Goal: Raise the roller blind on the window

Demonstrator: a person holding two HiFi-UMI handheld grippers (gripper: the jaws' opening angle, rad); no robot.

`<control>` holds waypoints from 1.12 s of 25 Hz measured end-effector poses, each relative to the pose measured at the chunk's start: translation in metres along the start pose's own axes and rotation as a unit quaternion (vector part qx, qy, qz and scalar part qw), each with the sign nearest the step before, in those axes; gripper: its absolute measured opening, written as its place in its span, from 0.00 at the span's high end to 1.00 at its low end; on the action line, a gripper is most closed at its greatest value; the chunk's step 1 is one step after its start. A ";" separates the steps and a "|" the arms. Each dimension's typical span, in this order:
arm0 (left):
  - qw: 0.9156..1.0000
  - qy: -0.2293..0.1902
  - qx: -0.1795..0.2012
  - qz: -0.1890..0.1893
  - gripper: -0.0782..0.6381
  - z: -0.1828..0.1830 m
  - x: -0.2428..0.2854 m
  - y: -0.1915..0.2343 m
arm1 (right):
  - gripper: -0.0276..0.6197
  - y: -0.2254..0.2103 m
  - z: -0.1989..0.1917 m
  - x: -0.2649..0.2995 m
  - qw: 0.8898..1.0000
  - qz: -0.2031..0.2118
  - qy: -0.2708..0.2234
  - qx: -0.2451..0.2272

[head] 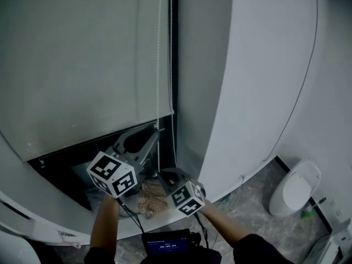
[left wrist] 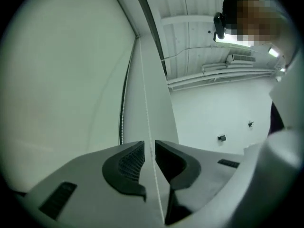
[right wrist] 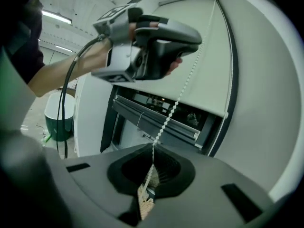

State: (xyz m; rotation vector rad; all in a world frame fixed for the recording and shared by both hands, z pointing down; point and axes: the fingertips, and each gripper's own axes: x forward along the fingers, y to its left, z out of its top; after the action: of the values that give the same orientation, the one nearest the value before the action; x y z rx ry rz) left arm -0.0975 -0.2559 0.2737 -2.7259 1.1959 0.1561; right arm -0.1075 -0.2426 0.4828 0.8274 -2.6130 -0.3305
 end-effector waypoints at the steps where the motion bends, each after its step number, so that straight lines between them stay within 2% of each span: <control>1: 1.000 0.010 0.013 -0.002 0.85 0.005 0.004 -0.003 | 0.93 0.006 -0.006 0.001 1.000 0.005 0.006 0.000; 6: 0.994 0.062 0.094 0.013 0.85 0.002 0.014 -0.009 | 0.94 0.022 -0.030 0.006 1.000 0.018 0.021 0.011; 8: 0.991 0.075 0.113 0.017 0.87 -0.007 0.013 -0.013 | 0.94 0.027 -0.038 0.006 0.999 0.021 0.031 0.004; 12: 0.987 0.099 0.126 0.022 0.88 -0.037 0.007 -0.019 | 0.94 0.042 -0.065 0.007 0.996 0.037 0.072 -0.032; 14: 0.986 0.103 0.128 0.027 0.88 -0.048 0.003 -0.019 | 0.94 0.047 -0.075 0.007 0.995 0.054 0.080 -0.019; 16: 0.985 0.102 0.134 0.035 0.88 -0.052 0.002 -0.017 | 0.93 0.046 -0.071 0.001 0.995 0.078 0.065 0.012; 18: 0.983 0.102 0.148 0.043 0.88 -0.052 0.001 -0.014 | 0.93 0.033 -0.050 -0.010 0.994 0.090 0.029 0.051; 21: 0.977 0.118 0.173 0.047 0.88 -0.057 0.000 -0.012 | 0.93 -0.004 -0.001 -0.032 0.994 0.069 -0.031 0.074; 25: 0.972 0.144 0.183 0.039 0.88 -0.084 -0.003 -0.013 | 0.90 -0.053 0.075 -0.057 0.992 0.036 -0.106 0.062; 28: 0.969 0.163 0.184 0.031 0.88 -0.108 -0.003 -0.017 | 0.86 -0.079 0.119 -0.066 0.989 0.017 -0.136 0.048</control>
State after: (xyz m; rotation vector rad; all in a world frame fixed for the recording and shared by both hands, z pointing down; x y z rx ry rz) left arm -0.0835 -0.2625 0.3820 -2.4446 1.2404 -0.4788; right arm -0.0679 -0.2543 0.3308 0.8192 -2.9130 -0.3299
